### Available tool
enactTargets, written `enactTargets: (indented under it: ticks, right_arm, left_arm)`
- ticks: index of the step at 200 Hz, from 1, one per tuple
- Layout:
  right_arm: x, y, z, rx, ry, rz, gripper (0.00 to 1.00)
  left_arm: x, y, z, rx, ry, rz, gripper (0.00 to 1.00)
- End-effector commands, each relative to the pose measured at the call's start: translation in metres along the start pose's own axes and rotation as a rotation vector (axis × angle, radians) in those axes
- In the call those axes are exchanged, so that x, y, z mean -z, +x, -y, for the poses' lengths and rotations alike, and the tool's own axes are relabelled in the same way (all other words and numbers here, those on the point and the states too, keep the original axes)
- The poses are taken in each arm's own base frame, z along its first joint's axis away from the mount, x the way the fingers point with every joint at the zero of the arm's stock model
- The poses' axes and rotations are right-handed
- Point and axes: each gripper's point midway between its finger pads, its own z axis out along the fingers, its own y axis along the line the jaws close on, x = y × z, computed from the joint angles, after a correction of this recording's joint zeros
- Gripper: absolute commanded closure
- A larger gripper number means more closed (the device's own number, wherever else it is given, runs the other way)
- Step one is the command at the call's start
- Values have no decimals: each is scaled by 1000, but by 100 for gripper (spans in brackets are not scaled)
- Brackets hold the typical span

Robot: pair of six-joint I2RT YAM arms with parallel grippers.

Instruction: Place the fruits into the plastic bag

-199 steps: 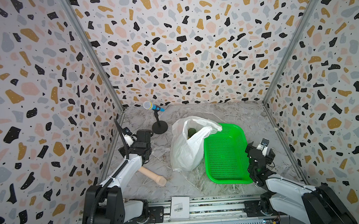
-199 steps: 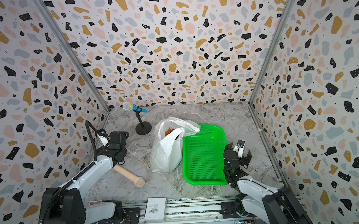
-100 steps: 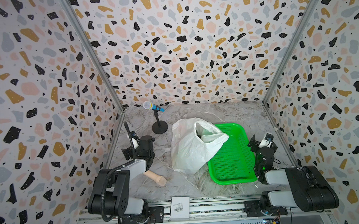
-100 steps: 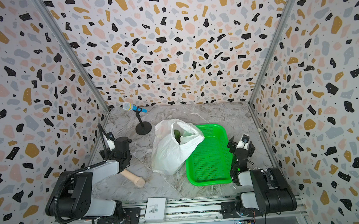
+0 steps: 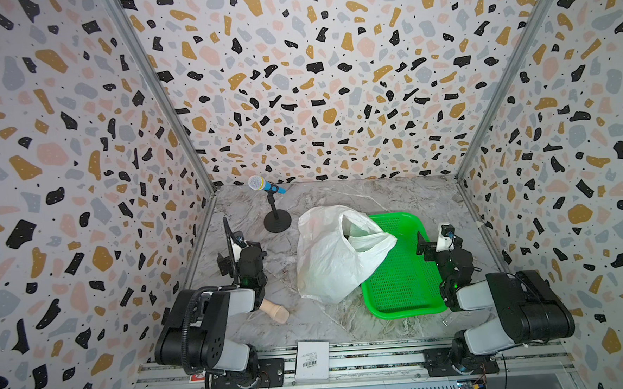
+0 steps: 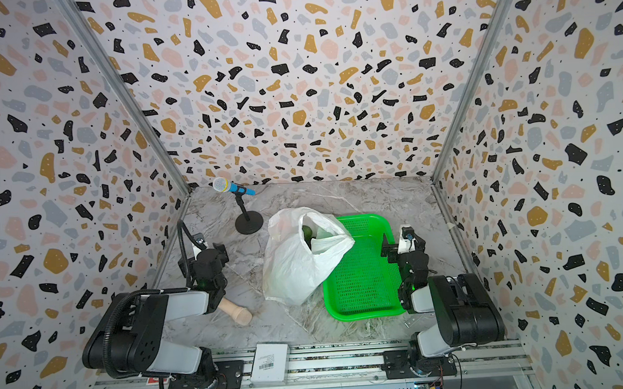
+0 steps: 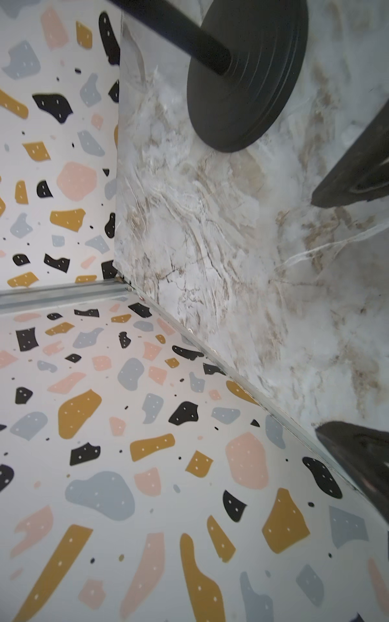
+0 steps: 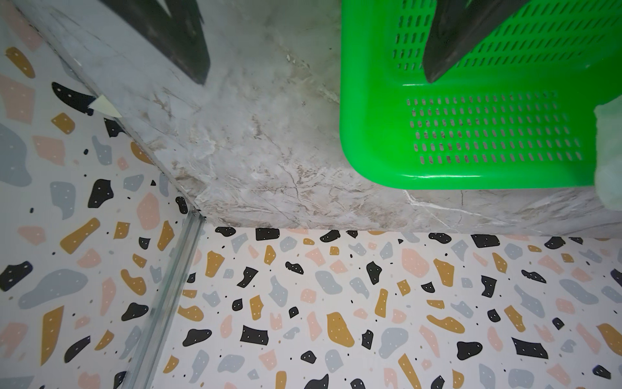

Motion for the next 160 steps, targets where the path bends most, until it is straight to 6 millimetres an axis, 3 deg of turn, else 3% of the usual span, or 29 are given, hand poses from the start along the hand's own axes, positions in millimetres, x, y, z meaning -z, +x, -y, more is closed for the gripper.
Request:
enactTargets:
  ticks: [1,39,59,66,88,160]
  right_arm:
    - [-2,9,-3,13,-15,-44,1]
    - [-2,9,-3,15,-12,-44,1]
    - [-2,9,-4,14,-15,-43,1]
    - [-2,9,-3,14,-13,-44,1]
    - [-2,9,-3,15,-12,-44,1]
    - [1,7,-7,55,24,-31,1]
  left_arm:
    - [4,-26,6,31,63,105,1]
    - [3,-24,9,26,84,104,1]
    - [13,-14,7,65,173,145,0]
    - [18,-19,0,98,157,205,1]
    - [6,-14,1,87,142,132,1]
    - [6,-16,-2,98,131,141,0]
